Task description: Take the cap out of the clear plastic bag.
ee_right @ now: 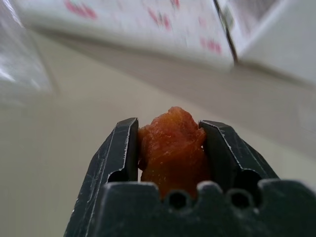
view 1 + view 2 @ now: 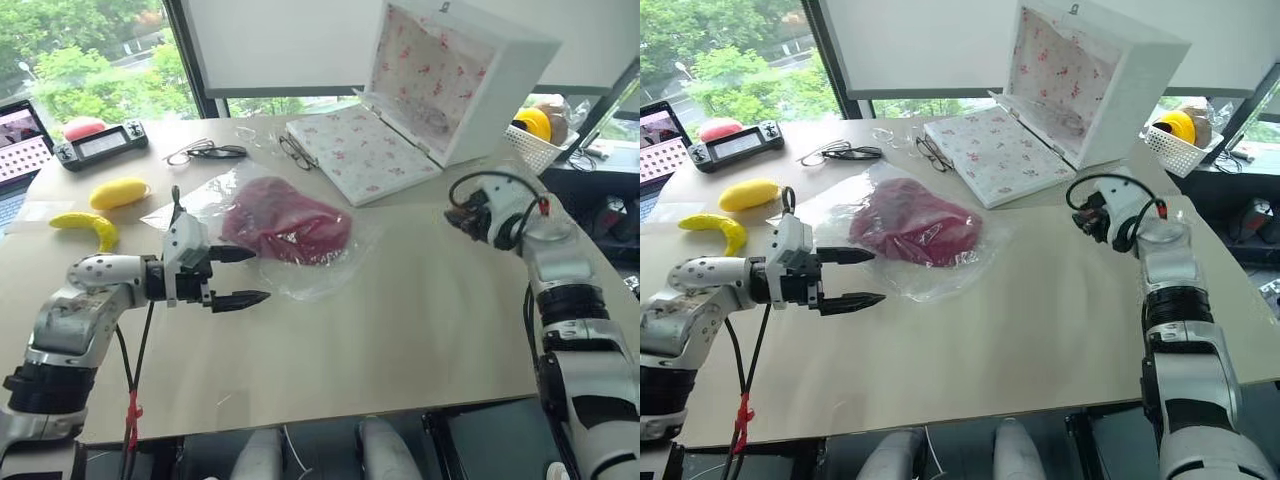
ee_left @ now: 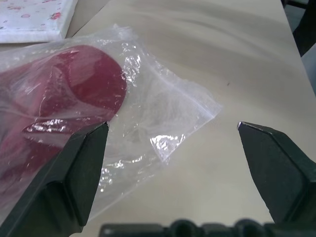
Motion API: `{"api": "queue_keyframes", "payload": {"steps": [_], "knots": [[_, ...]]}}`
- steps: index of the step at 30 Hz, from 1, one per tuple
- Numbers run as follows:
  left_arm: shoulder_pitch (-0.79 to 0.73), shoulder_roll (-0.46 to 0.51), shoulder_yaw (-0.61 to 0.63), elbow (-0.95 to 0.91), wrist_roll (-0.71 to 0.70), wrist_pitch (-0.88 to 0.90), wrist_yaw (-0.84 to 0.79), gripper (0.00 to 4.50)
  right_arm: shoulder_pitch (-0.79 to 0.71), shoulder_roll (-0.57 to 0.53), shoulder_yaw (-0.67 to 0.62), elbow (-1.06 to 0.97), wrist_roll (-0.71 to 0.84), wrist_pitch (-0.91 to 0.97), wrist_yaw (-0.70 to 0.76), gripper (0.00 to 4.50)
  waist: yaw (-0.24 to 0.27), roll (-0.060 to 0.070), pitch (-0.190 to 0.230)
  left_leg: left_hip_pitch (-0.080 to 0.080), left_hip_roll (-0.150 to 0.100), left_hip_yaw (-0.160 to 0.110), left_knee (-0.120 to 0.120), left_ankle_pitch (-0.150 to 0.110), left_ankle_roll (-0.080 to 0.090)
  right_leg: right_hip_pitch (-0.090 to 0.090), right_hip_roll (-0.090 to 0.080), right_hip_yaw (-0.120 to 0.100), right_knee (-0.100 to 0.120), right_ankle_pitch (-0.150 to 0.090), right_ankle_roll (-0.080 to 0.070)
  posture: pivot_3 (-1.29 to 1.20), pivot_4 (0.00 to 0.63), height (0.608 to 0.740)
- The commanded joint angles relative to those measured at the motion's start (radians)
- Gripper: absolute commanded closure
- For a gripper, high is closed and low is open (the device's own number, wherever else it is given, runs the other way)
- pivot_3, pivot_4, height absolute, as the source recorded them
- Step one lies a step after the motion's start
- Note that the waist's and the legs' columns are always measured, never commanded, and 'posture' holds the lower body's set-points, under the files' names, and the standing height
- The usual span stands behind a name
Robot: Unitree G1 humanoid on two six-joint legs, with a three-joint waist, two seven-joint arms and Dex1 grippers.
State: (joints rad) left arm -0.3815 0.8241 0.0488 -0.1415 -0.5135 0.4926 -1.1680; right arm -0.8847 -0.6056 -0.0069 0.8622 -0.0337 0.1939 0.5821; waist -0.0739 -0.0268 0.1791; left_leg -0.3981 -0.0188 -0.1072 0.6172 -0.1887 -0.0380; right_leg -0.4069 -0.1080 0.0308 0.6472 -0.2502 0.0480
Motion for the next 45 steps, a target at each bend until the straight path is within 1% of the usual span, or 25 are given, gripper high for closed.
{"api": "queue_keyframes", "payload": {"steps": [1,2,5,6,8,11,17,20,21,22,24,25,27,28,30,34,37,39,41,43,45], "knots": [[-0.021,-0.003,0.012,-0.012,-0.010,-0.003,0.001,0.00,-0.072,-0.001,-0.017,0.146,-0.026,-0.079,-0.108,1.72,0.002,0.000,0.000,0.000,0.000,0.000,0.000,0.000,0.000,0.000,0.000,0.000,0.000,0.000,0.000,0.00,0.150,0.740],[-0.023,-0.004,0.012,-0.010,-0.009,-0.003,0.001,0.00,-0.079,0.000,-0.019,0.175,-0.030,-0.091,-0.127,1.27,0.002,0.000,0.000,0.000,0.000,0.000,0.000,0.000,0.000,0.000,0.000,0.000,0.000,0.000,0.000,0.00,0.150,0.740],[-0.024,-0.002,0.012,-0.012,-0.006,0.000,-0.001,0.00,-0.093,0.011,-0.049,0.200,0.006,-0.107,-0.107,0.27,0.002,0.000,0.000,0.000,0.000,0.000,0.000,0.000,0.000,0.000,0.000,0.000,0.000,0.000,0.000,0.00,0.150,0.740],[-0.023,-0.001,0.013,-0.013,-0.007,0.002,-0.001,0.00,-0.094,0.012,-0.055,0.192,0.015,-0.110,-0.095,0.07,0.001,0.000,0.000,0.000,0.000,0.000,0.000,0.000,0.000,0.000,0.000,0.000,0.000,0.000,0.000,0.00,0.150,0.740],[-0.025,0.000,0.011,-0.011,-0.006,0.003,-0.004,0.00,-0.089,0.006,-0.062,0.145,0.024,-0.096,-0.071,0.07,0.001,0.000,0.000,0.000,0.000,0.000,0.000,0.000,0.000,0.000,0.000,0.001,0.000,0.000,0.000,0.00,0.150,0.740],[-0.028,0.002,0.009,-0.007,-0.003,0.002,-0.008,0.00,-0.075,0.009,-0.090,0.004,0.083,-0.038,-0.008,0.07,0.001,0.000,0.000,0.000,0.000,0.000,0.000,0.000,0.000,0.000,0.000,0.001,0.000,0.000,0.000,0.00,0.150,0.740],[-0.033,-0.004,-0.002,-0.014,-0.003,0.004,-0.010,0.00,0.025,-0.002,-0.104,-0.547,0.192,0.192,0.052,0.07,0.005,0.001,0.001,0.000,0.000,0.000,0.000,0.000,0.000,0.000,0.000,0.001,0.001,0.000,0.000,0.00,0.150,0.740],[-0.034,-0.022,-0.029,-0.027,0.016,-0.014,0.003,0.00,0.120,-0.018,-0.098,-0.881,0.325,0.309,0.153,0.07,0.010,0.001,0.001,0.000,0.000,0.000,0.001,0.000,0.000,0.000,0.000,0.000,0.000,0.000,0.001,0.00,0.150,0.740],[-0.033,-0.026,-0.036,-0.029,0.023,-0.021,0.005,0.00,0.144,-0.024,-0.096,-0.955,0.358,0.342,0.172,0.07,0.013,0.001,0.001,-0.001,0.000,0.000,0.001,0.000,0.000,0.000,0.000,0.000,0.001,0.000,0.001,0.00,0.150,0.740],[-0.032,-0.035,-0.045,-0.035,0.027,-0.022,0.013,0.00,0.186,-0.043,-0.078,-1.048,0.378,0.354,0.205,0.07,0.014,0.001,0.001,-0.001,0.000,0.000,0.001,0.000,0.000,0.000,0.000,0.000,0.000,0.000,0.001,0.00,0.150,0.740],[-0.025,-0.053,-0.059,-0.053,0.023,-0.016,0.017,0.00,0.293,-0.123,0.010,-1.199,0.335,0.329,0.282,0.07,0.022,0.001,0.001,-0.002,0.000,0.000,0.002,0.000,0.000,0.000,0.000,0.000,0.000,0.000,0.001,0.00,0.150,0.740],[-0.022,-0.057,-0.062,-0.059,0.021,-0.013,0.017,0.00,0.327,-0.151,0.041,-1.240,0.314,0.316,0.303,0.07,0.028,0.001,0.001,-0.002,0.000,0.000,0.004,-0.001,0.001,0.000,0.000,0.000,0.000,0.000,0.002,0.00,0.150,0.740],[-0.021,-0.061,-0.064,-0.063,0.016,-0.008,0.019,0.00,0.411,-0.225,0.160,-1.285,0.182,0.225,0.327,0.07,0.031,0.001,0.001,-0.002,0.000,0.000,0.009,-0.004,0.006,0.002,0.001,0.000,0.000,-0.001,0.002,0.00,0.150,0.740],[-0.022,-0.062,-0.065,-0.061,0.017,-0.009,0.018,0.00,0.427,-0.235,0.199,-1.285,0.134,0.187,0.319,0.07,0.031,0.000,0.001,-0.002,0.000,0.000,0.009,-0.004,0.006,0.002,0.001,0.000,0.000,-0.002,0.004,0.00,0.150,0.740],[-0.030,-0.065,-0.068,-0.054,0.020,-0.011,0.019,0.00,0.417,-0.214,0.252,-1.255,0.055,0.123,0.277,0.07,0.026,0.000,0.001,-0.001,0.000,0.000,0.010,-0.003,0.006,0.003,0.001,0.000,0.000,-0.004,0.009,0.00,0.150,0.740],[-0.044,-0.095,-0.092,-0.047,0.062,-0.053,0.048,0.00,0.394,-0.179,0.308,-1.179,-0.053,0.037,0.236,0.07,0.027,0.001,0.001,0.000,0.000,0.001,0.011,-0.003,0.005,0.002,0.002,0.002,0.001,-0.003,0.009,0.00,0.150,0.740],[-0.034,-0.133,-0.120,-0.060,0.112,-0.095,0.094,0.00,0.400,-0.166,0.306,-1.159,-0.082,0.011,0.232,0.07,0.033,0.000,0.001,0.000,0.000,0.001,0.011,-0.003,0.005,0.003,0.002,0.002,0.001,-0.002,0.010,0.00,0.150,0.740],[-0.005,-0.167,-0.143,-0.068,0.156,-0.135,0.140,0.00,0.426,-0.167,0.285,-1.174,-0.084,0.021,0.231,0.07,0.038,0.000,0.001,-0.002,0.000,0.001,0.011,-0.003,0.005,0.002,0.002,0.002,0.000,0.001,0.004,0.00,0.150,0.740],[0.007,-0.182,-0.149,-0.069,0.174,-0.150,0.156,0.00,0.436,-0.165,0.274,-1.180,-0.086,0.025,0.233,0.07,0.038,0.000,0.001,-0.002,0.000,0.001,0.011,-0.003,0.005,0.003,0.001,0.002,-0.001,0.002,0.004,0.00,0.150,0.740],[0.030,-0.237,-0.169,-0.088,0.182,-0.127,0.219,0.00,0.501,-0.185,0.205,-1.254,-0.036,0.082,0.244,0.07,0.040,0.000,0.001,-0.003,0.000,0.001,0.011,-0.003,0.005,0.002,0.001,0.002,-0.001,0.002,0.004,0.00,0.150,0.740],[0.049,-0.282,-0.209,-0.095,0.219,-0.143,0.261,0.00,0.578,-0.211,0.122,-1.349,0.028,0.157,0.272,0.07,0.047,0.000,0.001,-0.003,0.000,0.001,0.011,-0.003,0.005,0.002,0.001,0.002,-0.001,0.002,0.004,0.00,0.150,0.740]]}}
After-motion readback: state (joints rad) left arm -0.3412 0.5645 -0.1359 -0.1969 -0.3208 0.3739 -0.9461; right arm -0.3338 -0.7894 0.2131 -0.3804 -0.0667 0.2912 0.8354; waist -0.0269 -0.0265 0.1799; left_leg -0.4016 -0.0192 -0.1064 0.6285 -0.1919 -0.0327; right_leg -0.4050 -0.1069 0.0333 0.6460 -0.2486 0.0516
